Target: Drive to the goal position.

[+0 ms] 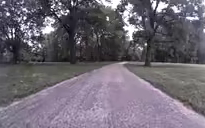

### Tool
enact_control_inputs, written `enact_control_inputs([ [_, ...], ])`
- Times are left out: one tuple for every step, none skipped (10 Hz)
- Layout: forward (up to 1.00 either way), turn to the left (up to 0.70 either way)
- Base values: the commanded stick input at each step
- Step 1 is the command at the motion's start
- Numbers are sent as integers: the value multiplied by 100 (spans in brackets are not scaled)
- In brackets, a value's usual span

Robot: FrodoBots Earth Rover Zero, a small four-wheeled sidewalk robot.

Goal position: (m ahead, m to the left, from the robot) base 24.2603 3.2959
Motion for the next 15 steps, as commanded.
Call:
enact_control_inputs([
  [70,0],
  [70,0],
  [70,0],
  [70,0],
  [70,0],
  [70,0],
  [70,0],
  [70,0],
  [70,0],
  [70,0],
  [70,0],
  [70,0],
  [70,0],
  [70,0],
  [70,0],
])
